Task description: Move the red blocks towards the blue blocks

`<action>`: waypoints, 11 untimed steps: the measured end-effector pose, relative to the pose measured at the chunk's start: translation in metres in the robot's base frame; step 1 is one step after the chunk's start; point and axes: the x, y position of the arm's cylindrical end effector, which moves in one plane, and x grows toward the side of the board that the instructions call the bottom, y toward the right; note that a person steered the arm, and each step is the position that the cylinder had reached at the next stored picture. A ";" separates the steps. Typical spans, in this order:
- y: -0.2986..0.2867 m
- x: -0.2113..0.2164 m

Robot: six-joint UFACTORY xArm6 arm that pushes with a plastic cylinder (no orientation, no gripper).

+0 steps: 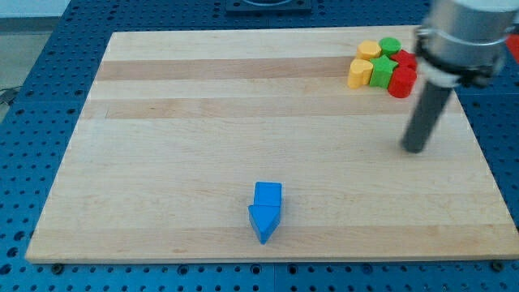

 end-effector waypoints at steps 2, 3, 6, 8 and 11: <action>0.028 -0.100; 0.026 -0.123; 0.025 -0.192; 0.003 -0.169; 0.000 -0.103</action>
